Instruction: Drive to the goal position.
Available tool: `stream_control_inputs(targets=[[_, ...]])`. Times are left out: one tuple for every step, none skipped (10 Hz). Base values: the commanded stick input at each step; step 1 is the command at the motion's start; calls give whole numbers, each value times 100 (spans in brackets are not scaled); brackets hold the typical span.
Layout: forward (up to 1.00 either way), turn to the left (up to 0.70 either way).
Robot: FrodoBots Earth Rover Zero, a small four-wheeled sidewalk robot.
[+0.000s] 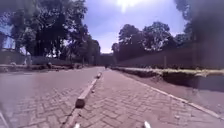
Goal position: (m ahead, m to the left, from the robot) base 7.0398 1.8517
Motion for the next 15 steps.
stream_control_inputs(targets=[[70, 0], [70, 0], [70, 0], [70, 0], [70, 0], [70, 0], [70, 0], [70, 0], [70, 0], [70, 0], [70, 0], [70, 0], [70, 0], [70, 0], [70, 0]])
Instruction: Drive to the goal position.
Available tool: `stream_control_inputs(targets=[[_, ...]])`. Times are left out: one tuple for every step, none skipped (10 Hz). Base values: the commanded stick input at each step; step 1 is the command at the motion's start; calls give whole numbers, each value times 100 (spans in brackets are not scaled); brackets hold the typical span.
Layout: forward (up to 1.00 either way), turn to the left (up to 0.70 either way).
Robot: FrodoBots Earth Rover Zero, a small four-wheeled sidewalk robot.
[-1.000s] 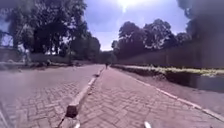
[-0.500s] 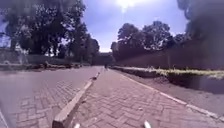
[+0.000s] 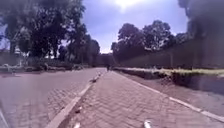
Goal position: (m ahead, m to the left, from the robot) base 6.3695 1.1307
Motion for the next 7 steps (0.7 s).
stream_control_inputs(targets=[[70, 0], [70, 0], [70, 0], [70, 0], [70, 0], [70, 0], [70, 0]])
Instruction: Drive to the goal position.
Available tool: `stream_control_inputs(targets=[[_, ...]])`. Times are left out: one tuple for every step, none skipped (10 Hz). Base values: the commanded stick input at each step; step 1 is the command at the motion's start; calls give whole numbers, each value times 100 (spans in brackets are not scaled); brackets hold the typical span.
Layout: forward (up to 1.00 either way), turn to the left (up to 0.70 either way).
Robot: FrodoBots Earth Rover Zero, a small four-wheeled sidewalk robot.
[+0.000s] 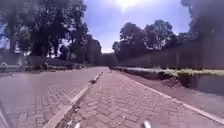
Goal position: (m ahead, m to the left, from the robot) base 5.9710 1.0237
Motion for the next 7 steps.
stream_control_inputs(targets=[[70, 0], [70, 0], [70, 0], [70, 0], [70, 0], [70, 0], [70, 0]])
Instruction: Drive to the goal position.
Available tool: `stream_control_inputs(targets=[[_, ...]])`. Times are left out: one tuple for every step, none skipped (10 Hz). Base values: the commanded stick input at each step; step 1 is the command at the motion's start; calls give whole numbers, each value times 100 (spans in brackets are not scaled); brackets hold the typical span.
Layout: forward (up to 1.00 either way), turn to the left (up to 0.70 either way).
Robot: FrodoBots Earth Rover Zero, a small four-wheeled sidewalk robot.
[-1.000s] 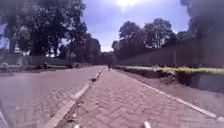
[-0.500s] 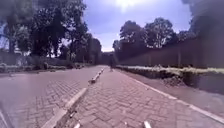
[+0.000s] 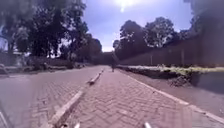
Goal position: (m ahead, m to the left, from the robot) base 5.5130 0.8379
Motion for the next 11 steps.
stream_control_inputs(targets=[[70, 0], [70, 0], [70, 0], [70, 0], [70, 0], [70, 0], [70, 0], [70, 0], [70, 0], [70, 0], [70, 0]])
